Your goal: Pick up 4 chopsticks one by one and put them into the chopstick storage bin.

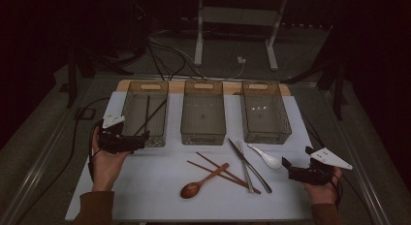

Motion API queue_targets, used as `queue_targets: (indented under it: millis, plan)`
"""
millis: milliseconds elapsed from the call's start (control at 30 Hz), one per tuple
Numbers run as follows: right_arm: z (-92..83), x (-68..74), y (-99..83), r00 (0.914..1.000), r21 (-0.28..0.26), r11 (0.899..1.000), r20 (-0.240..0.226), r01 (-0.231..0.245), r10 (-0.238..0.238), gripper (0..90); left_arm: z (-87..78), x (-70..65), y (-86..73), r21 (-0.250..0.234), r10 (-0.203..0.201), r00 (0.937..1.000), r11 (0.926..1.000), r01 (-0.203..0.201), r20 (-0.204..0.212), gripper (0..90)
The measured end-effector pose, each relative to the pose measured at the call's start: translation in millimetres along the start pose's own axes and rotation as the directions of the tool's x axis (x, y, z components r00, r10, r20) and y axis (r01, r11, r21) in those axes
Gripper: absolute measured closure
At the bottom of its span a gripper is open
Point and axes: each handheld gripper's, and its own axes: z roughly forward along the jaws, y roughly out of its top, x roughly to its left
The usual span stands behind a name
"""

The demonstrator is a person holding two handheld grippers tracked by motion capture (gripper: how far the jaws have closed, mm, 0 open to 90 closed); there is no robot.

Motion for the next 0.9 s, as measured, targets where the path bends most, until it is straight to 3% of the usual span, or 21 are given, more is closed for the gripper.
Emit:
queue_targets:
  millis: [100, 300, 567, 800, 900]
  plan:
    - [3.7, 3.1, 3.7, 0.9995, 0.027, 0.999, -0.017, 0.028, -0.027, 0.0, -2.5, -2.0, -6.6, -0.013, 0.004, 1.0000, 0.9999, -0.004, 0.005, 0.8]
    - [10.1, 4.3, 11.4, 0.9973, 0.069, 0.997, -0.063, 0.042, -0.038, 0.0, -3.9, -9.0, -21.6, -0.030, 0.005, 0.9997, 0.9995, -0.004, 0.025, 0.8]
    - [12.9, 5.8, 27.8, 0.9937, 0.079, 0.995, -0.099, 0.061, -0.053, 0.0, -2.1, -12.0, -26.2, -0.027, 0.016, 0.9992, 0.9995, -0.015, 0.035, 0.8]
    - [20.0, 17.9, 45.6, 0.9840, 0.100, 0.990, -0.158, 0.099, -0.082, 0.0, -3.7, -12.3, -32.7, -0.027, 0.003, 0.9992, 0.9996, -0.002, 0.040, 0.8]
    - [26.0, 26.9, 51.3, 0.9754, 0.117, 0.984, -0.191, 0.134, -0.110, 0.0, -5.3, -11.4, -34.4, -0.032, -0.005, 0.9993, 0.9995, 0.006, 0.036, 0.8]
